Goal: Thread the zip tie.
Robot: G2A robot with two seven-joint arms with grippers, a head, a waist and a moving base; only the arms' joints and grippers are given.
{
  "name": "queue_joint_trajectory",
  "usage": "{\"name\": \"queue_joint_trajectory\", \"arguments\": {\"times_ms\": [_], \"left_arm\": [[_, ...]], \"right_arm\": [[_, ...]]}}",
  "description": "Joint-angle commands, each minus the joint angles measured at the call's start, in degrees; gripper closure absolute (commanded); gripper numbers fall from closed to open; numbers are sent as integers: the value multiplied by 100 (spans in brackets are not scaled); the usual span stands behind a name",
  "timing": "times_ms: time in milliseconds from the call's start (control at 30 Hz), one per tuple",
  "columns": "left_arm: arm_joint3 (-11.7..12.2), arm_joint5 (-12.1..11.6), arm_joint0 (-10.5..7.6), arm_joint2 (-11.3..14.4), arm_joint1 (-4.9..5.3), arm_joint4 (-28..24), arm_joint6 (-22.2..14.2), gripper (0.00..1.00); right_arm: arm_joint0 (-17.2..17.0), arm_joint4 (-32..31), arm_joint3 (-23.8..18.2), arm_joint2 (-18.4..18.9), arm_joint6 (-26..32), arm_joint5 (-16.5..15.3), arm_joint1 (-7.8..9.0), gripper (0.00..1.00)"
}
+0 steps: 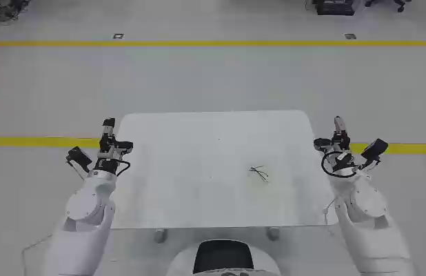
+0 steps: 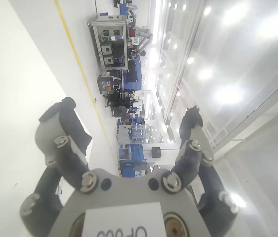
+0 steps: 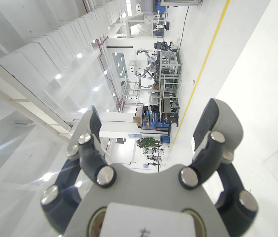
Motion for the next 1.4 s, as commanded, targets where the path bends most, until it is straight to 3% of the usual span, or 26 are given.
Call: {"name": "queue_joint_trajectory", "arguments": {"times_ms": [0,267,633,800,1067,1367], "left_arm": [[0,0,0,0,0,0,0,0],[0,0,0,0,0,0,0,0],[0,0,0,0,0,0,0,0],[0,0,0,0,0,0,0,0],[0,0,0,0,0,0,0,0],[0,0,0,0,0,0,0,0]], "right_arm": [[9,-382,8,-24,137,-67,9,0],[45,-1913,191,-332,997,-120,69,0],[74,-2031,162,-331,1054,-155,77,0],[480,-3203,257,-387,1814,-205,160,0],[1130,-4845,581,-887,2982,-319,241,0],[1130,-4845,581,-887,2982,-319,241,0]]}}
